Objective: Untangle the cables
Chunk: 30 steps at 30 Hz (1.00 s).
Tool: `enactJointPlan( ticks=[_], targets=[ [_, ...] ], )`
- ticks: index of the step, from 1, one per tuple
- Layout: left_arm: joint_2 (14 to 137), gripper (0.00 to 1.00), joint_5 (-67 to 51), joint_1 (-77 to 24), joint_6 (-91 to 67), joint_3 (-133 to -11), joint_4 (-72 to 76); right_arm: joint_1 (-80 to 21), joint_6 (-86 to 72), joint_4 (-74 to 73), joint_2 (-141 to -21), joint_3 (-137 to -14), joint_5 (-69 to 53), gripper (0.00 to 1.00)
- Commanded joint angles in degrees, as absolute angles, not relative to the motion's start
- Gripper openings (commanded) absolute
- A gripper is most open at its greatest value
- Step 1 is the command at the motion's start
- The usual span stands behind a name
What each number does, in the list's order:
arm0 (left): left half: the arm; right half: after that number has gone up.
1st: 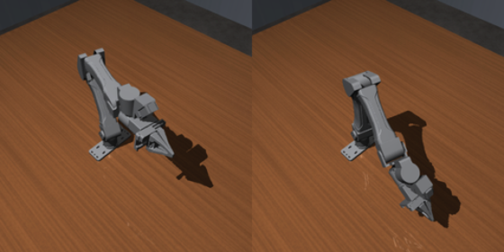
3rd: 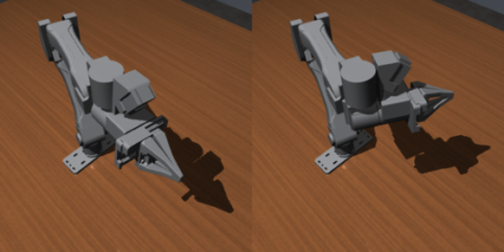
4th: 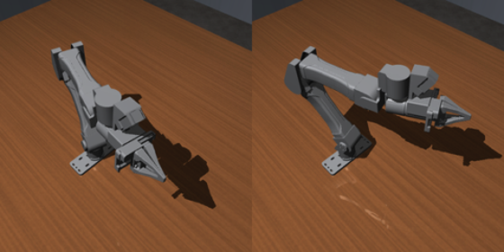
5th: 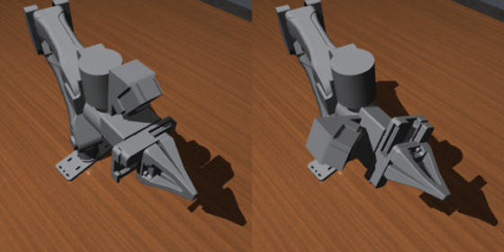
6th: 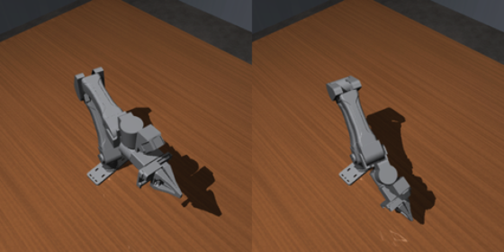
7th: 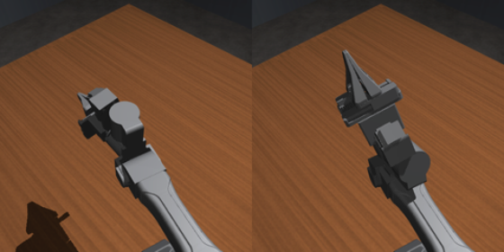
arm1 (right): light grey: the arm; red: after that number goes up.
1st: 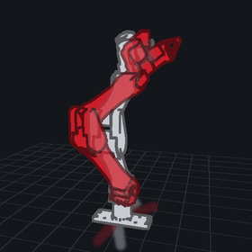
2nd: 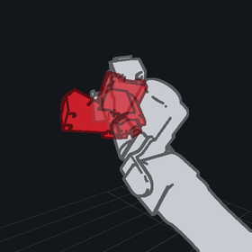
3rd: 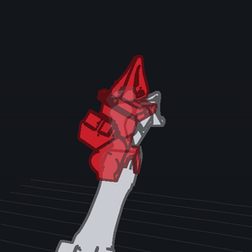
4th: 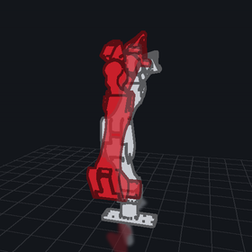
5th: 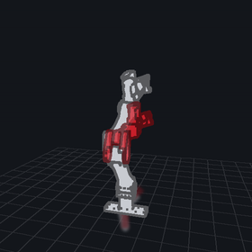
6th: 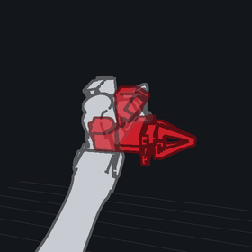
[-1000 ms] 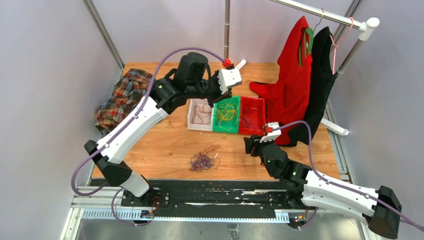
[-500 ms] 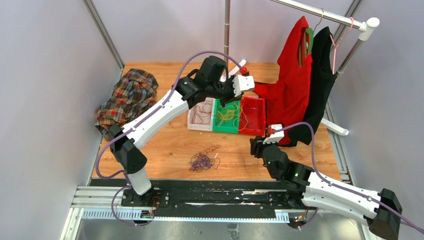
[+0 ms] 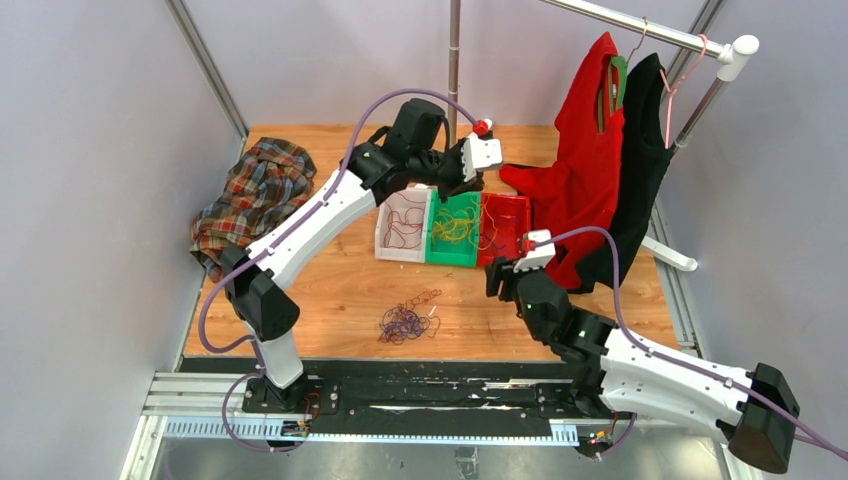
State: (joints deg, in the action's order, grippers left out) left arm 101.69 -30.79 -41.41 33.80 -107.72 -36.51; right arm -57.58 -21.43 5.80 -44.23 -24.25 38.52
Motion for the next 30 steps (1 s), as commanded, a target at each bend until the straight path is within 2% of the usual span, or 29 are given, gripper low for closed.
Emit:
enactJointPlan(
  ticks=[1, 4, 10, 16, 30],
  targets=[
    [101.7, 0.00, -34.3, -40.4, 34.1, -110.0, -35.8, -55.2, -16.4, 10.7, -47.1, -28.9, 35.7, 0.63],
    [101.6, 0.00, -36.4, -39.6, 34.7, -109.9, -35.8, -50.8, -14.9, 9.9, -50.2, -32.2, 27.6, 0.65],
    [104.5, 0.00, -41.4, -38.8, 32.1, -112.6, -33.9, -47.2, -15.4, 10.2, -54.0, -34.0, 28.8, 0.64],
    [106.4, 0.00, -41.2, -37.6, 26.8, -109.9, -26.5, -42.7, -16.9, 14.4, -57.8, -33.3, 27.2, 0.65],
    [108.8, 0.01, -45.0, -33.8, 11.7, -103.9, -10.8, -40.0, -13.0, 17.2, -67.8, -38.9, 27.2, 0.50]
  ],
)
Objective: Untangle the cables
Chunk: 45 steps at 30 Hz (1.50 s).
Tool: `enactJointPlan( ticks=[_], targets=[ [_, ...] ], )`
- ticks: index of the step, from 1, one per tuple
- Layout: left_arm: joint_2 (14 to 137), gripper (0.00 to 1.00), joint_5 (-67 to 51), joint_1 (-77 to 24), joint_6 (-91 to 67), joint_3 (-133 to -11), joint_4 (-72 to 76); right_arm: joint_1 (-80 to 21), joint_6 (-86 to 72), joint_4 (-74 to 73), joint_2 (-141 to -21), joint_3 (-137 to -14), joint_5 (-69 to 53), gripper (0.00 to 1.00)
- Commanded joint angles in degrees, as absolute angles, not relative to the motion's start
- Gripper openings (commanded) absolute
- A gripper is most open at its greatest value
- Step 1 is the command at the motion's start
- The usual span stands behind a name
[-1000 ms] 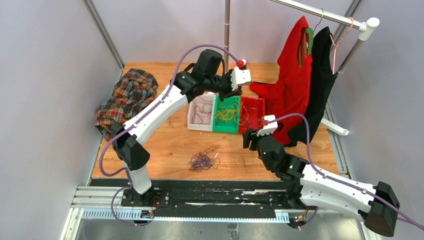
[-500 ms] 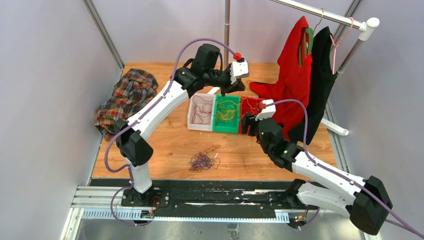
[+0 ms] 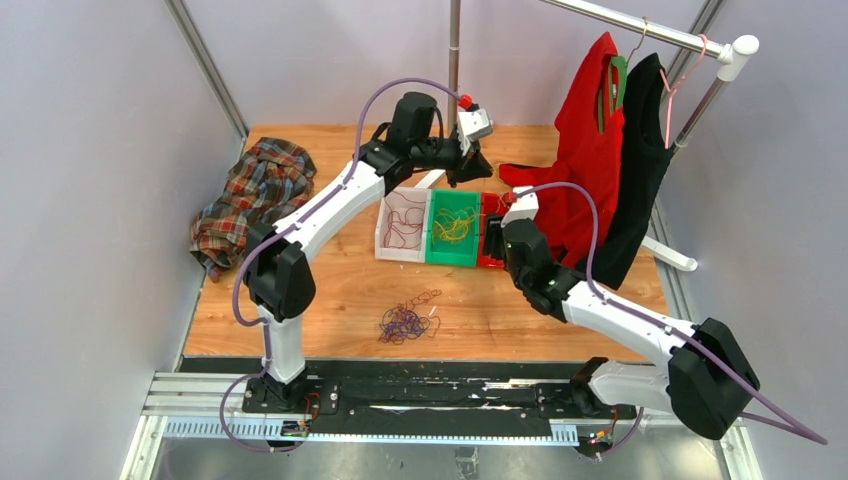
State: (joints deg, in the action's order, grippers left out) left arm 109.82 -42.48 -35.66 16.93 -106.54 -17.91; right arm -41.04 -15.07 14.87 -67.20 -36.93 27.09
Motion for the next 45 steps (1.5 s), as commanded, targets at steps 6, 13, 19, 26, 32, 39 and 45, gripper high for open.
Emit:
enactJointPlan(
  ticks=[6, 13, 19, 26, 32, 39, 45],
  targets=[
    [107.8, 0.00, -45.8, -30.3, 6.2, -98.6, -3.5, -36.8, -11.7, 17.1, -68.5, -40.3, 22.8, 0.48],
    [106.3, 0.00, -47.3, -27.7, 2.4, -94.8, 2.6, -32.8, -7.8, 17.3, -68.7, -41.0, 12.9, 0.65],
    [104.8, 0.00, -48.5, -27.0, 2.3, -93.3, 3.5, -32.0, -4.3, 17.0, -74.8, -44.4, 10.4, 0.65],
    [103.9, 0.00, -50.2, -27.0, 1.5, -93.2, 3.6, -30.9, 1.7, 16.6, -82.5, -50.2, 15.6, 0.57],
    [103.1, 0.00, -51.5, -27.0, 0.5, -92.8, 3.6, -29.1, 4.1, 18.0, -86.6, -52.3, 16.1, 0.34],
    [102.6, 0.00, -50.6, -26.6, -0.1, -92.4, 3.7, -28.6, 4.2, 19.0, -82.8, -51.8, 15.4, 0.05],
    [102.3, 0.00, -48.2, -26.3, -0.3, -91.0, 3.9, -28.6, -1.0, 18.9, -78.7, -52.1, 7.4, 0.01]
  ],
)
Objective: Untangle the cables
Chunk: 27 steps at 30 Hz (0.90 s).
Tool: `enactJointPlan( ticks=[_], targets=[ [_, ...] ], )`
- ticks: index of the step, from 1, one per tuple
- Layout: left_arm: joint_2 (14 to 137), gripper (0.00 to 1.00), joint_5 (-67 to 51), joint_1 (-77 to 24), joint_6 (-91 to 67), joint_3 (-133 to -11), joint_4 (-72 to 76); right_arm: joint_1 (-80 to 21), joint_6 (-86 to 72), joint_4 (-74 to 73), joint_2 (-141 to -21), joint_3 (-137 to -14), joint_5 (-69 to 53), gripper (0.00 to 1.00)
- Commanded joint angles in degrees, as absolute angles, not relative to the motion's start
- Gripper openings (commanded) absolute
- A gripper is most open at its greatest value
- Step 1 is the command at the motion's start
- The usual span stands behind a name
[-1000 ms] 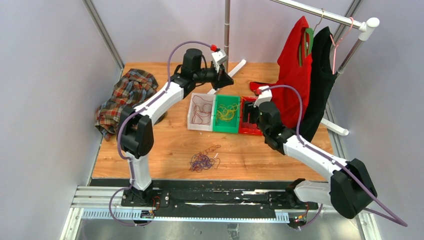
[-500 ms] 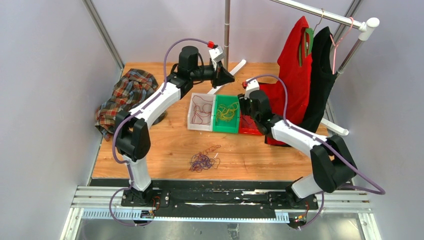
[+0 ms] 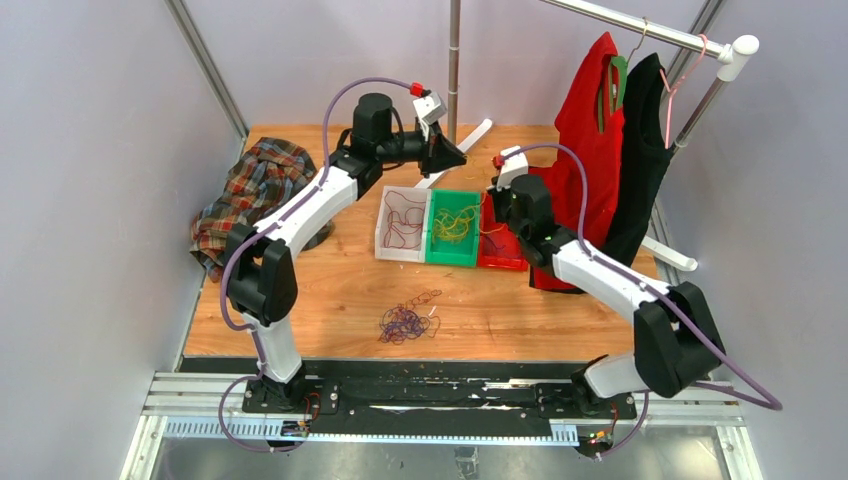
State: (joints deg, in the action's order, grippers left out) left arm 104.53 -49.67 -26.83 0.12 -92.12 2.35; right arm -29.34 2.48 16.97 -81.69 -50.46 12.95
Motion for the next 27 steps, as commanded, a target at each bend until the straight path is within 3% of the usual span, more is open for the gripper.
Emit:
enactJointPlan(
  ticks=[1, 19, 20, 23, 27],
  targets=[
    [102.4, 0.00, -47.8, -26.3, -0.3, -90.8, 3.8, -28.8, -2.1, 18.9, -78.6, -52.2, 6.3, 0.01],
    [103.3, 0.00, -33.5, -26.2, 6.3, -88.2, 0.0, -36.9, -6.4, 27.5, -97.7, -56.7, 4.2, 0.01],
    [103.2, 0.00, -32.9, -26.2, 6.8, -88.0, -0.5, -37.3, -6.4, 27.9, -98.9, -56.7, 4.5, 0.03],
    [103.9, 0.00, -29.7, -26.3, 8.0, -88.6, -3.7, -38.3, -5.4, 30.3, -101.6, -56.0, 4.7, 0.22],
    [105.6, 0.00, -24.5, -26.5, 11.4, -90.3, -7.6, -38.5, -5.3, 29.7, -100.5, -54.4, 6.0, 0.37]
  ],
)
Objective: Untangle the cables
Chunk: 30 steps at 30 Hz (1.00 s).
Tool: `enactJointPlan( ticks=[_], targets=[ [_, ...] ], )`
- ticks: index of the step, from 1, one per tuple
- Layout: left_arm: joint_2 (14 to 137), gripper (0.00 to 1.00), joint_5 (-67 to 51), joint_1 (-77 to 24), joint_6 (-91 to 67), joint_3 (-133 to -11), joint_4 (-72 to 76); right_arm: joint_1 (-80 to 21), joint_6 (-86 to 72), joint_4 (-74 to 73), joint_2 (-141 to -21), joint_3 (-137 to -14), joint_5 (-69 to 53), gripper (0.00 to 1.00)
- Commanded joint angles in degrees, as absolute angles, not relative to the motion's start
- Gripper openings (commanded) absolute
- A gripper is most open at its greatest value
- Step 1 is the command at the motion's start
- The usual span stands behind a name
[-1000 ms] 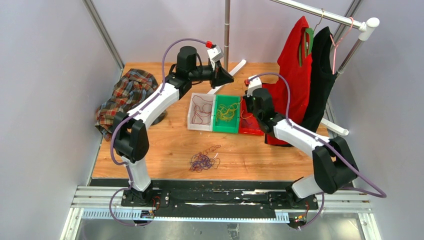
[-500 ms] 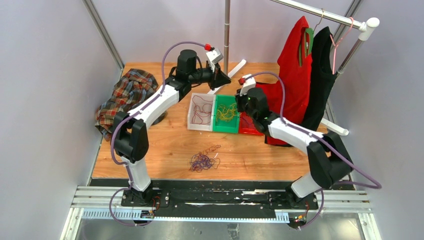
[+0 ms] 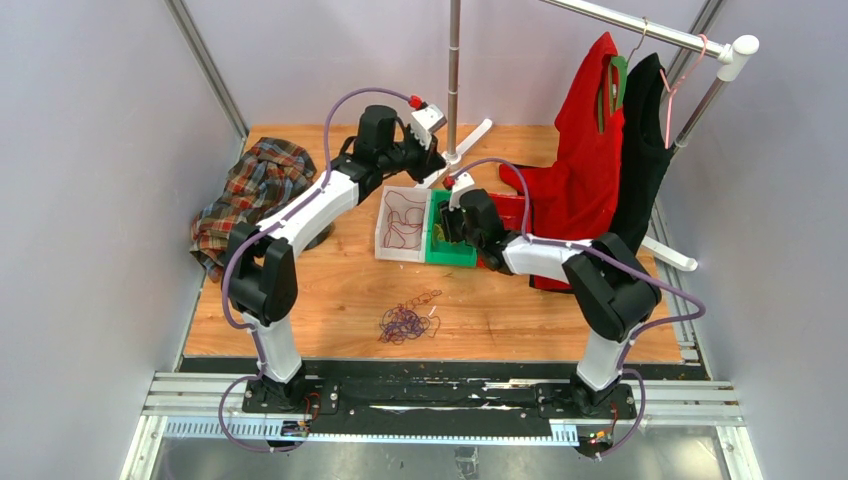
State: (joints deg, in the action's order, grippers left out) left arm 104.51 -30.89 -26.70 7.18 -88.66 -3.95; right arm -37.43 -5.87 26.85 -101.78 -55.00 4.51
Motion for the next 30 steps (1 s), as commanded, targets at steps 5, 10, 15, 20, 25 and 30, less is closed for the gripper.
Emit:
enactJointPlan(
  ticks=[5, 10, 15, 20, 25, 30],
  targets=[
    [105.8, 0.00, -20.6, -27.6, 17.1, -88.7, -7.3, -38.4, -5.6, 29.4, -93.7, -51.7, 6.0, 0.61],
    [106.1, 0.00, -19.1, -29.2, 18.7, -87.4, -6.2, -38.3, -5.5, 28.0, -88.4, -49.8, 1.7, 0.62],
    [107.2, 0.00, -18.1, -30.1, 18.4, -87.4, -5.9, -37.1, -10.3, 29.2, -81.6, -45.3, 0.1, 0.62],
    [107.7, 0.00, -17.9, -30.9, 19.0, -86.5, -6.2, -36.8, -11.9, 31.0, -75.0, -38.8, -0.2, 0.63],
    [106.6, 0.00, -16.3, -32.0, 22.9, -84.4, -5.6, -36.2, -13.7, 32.3, -75.4, -37.9, -2.5, 0.62],
    [105.9, 0.00, -14.6, -31.9, 21.8, -85.1, -5.6, -36.2, -15.4, 31.5, -77.6, -43.0, -8.1, 0.52]
  ],
)
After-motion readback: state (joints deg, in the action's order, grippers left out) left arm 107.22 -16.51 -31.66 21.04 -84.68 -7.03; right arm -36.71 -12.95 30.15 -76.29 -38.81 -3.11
